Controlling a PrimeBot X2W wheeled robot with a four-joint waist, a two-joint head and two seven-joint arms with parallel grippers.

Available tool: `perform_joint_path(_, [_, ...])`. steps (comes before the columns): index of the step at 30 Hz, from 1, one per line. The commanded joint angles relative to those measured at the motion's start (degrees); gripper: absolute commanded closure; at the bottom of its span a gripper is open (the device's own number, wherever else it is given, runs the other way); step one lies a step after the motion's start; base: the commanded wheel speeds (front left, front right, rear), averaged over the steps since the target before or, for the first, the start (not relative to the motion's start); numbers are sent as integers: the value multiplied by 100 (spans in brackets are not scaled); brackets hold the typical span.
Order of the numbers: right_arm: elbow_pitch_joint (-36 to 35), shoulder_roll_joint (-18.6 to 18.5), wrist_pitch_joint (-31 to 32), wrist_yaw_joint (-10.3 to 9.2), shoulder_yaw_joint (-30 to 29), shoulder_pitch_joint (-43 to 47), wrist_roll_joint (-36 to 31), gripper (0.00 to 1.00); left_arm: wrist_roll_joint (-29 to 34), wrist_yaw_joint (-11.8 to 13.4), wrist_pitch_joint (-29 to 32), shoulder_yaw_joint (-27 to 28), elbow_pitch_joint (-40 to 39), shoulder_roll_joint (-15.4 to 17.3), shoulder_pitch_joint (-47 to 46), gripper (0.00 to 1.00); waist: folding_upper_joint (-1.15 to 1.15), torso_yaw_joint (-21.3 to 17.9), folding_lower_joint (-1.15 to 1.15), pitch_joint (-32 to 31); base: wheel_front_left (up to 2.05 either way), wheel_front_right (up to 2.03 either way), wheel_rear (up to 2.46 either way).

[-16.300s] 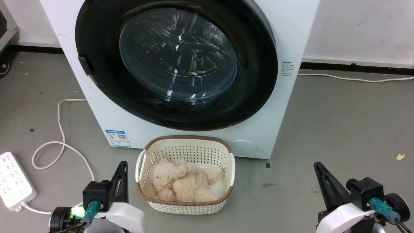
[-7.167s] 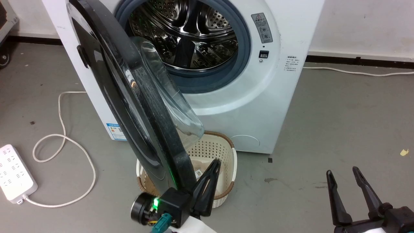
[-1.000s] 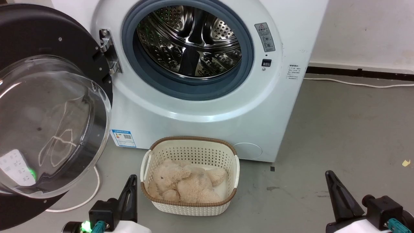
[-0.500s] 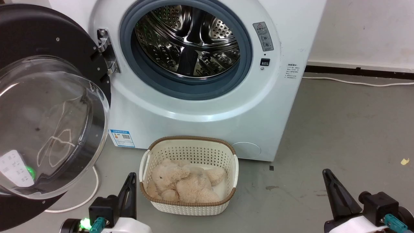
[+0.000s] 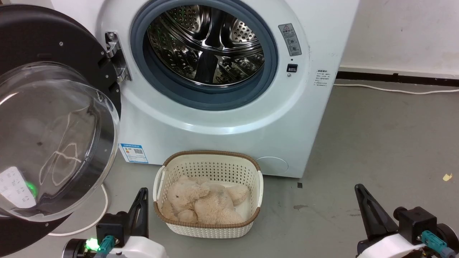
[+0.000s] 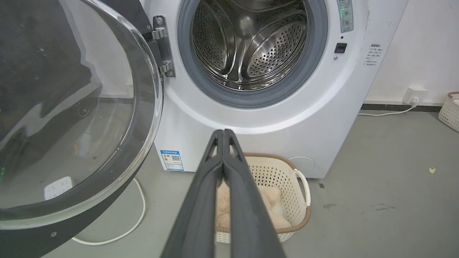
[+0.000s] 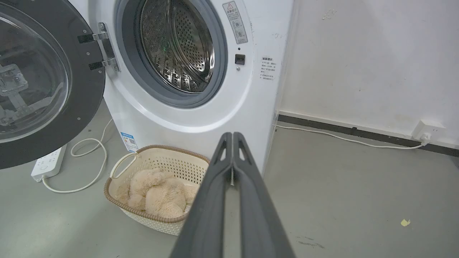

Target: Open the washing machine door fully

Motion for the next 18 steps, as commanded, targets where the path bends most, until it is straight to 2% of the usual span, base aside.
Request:
perform_joint_path(1, [14, 15, 30, -4, 14, -82, -55, 100, 61, -20, 53, 26, -38, 0, -98, 100, 0, -3, 0, 1, 0, 0, 0])
perform_joint_path(18, [20, 18, 229, -5, 62, -187, -151, 100, 156, -35, 251, 109, -111, -9, -161, 100, 0, -41, 0, 16, 0, 0, 0])
